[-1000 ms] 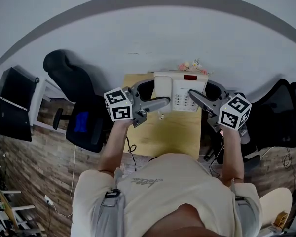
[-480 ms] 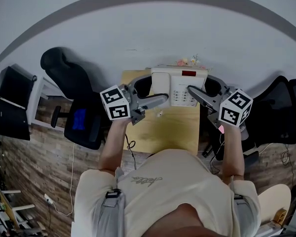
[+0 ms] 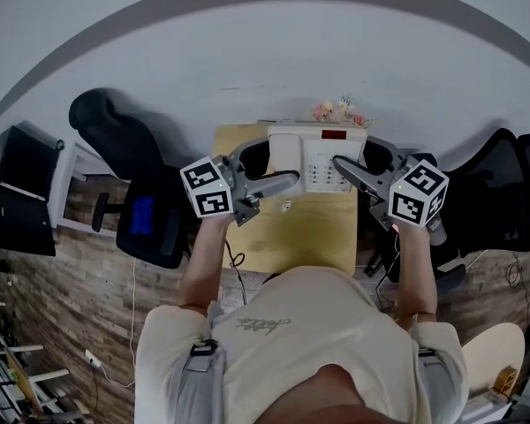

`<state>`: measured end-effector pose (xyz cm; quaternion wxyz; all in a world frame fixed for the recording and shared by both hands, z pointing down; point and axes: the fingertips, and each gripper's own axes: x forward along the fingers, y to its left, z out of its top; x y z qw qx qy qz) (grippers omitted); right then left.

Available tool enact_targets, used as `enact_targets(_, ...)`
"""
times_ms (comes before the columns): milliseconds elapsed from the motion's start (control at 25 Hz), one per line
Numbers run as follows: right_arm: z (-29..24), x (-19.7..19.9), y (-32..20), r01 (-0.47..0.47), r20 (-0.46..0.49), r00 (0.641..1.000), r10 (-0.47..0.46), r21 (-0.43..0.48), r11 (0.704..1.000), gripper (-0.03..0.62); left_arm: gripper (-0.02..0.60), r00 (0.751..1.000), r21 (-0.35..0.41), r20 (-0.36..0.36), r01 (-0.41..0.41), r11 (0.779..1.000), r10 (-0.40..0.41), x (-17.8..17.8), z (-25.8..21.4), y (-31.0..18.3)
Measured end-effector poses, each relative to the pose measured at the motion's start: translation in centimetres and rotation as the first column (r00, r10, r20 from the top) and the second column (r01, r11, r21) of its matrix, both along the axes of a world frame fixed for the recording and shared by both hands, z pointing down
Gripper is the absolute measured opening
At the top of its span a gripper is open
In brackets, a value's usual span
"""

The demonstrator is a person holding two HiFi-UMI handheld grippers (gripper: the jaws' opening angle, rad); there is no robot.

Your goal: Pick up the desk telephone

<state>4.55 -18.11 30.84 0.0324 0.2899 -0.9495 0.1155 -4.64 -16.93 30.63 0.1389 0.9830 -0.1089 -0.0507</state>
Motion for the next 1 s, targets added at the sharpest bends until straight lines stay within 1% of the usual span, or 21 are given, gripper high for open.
enact_targets(120,0.2,0.2,0.0,-0.007,0.001,1.000,0.007,-0.010,1.000,0.233,0.379,1.000,-0.006,-0.003,-0.004,1.000,0.004,0.2,0.1,0.0)
enact_targets(520,-0.4,0.0,-0.5,-0.001,-0.018,1.000,0.002,0.014,1.000,0.233,0.379,1.000,0.002,-0.013,-0.005,1.000,0.005,0.1,-0.1,-0.5)
enact_targets(1000,-1.0,0.2,-0.7,0.000,-0.032,0.999,0.001,0.026,1.000,0.233,0.380,1.000,0.015,-0.003,-0.006,1.000,0.006,0.3,-0.6,-0.8)
